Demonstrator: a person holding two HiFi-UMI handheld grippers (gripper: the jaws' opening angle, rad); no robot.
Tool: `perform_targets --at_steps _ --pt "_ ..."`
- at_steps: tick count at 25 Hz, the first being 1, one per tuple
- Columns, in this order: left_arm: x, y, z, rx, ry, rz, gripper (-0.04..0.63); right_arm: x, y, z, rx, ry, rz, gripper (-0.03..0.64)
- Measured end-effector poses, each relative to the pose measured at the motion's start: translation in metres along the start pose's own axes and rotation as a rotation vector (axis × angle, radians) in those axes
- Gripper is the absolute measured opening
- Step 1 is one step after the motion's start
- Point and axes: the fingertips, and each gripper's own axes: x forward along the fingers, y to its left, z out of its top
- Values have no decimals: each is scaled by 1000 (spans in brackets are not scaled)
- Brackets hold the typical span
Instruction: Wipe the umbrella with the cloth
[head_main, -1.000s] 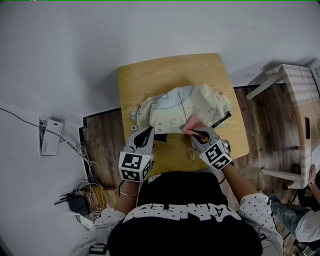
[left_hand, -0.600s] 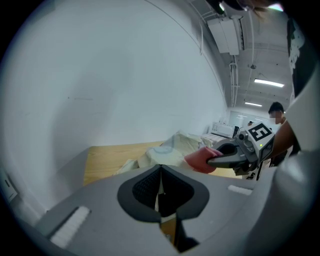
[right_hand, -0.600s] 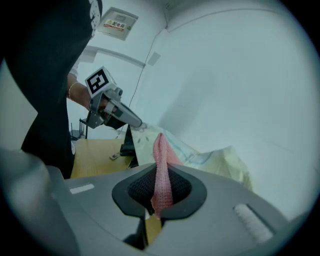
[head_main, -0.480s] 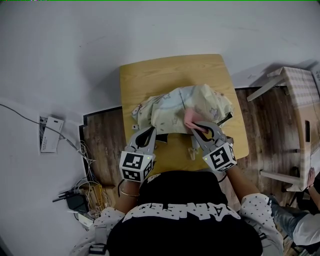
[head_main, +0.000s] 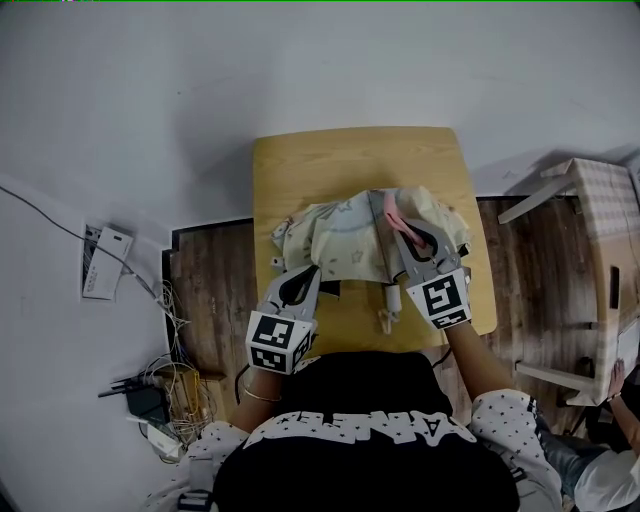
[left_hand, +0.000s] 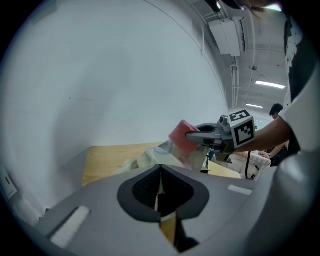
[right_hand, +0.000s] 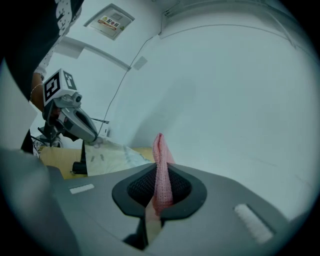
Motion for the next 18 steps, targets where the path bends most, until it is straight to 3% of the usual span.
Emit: perform_targets --at_steps 18 --pt "4 -12 19 10 -22 -26 3 -29 -24 -30 128 34 -57 34"
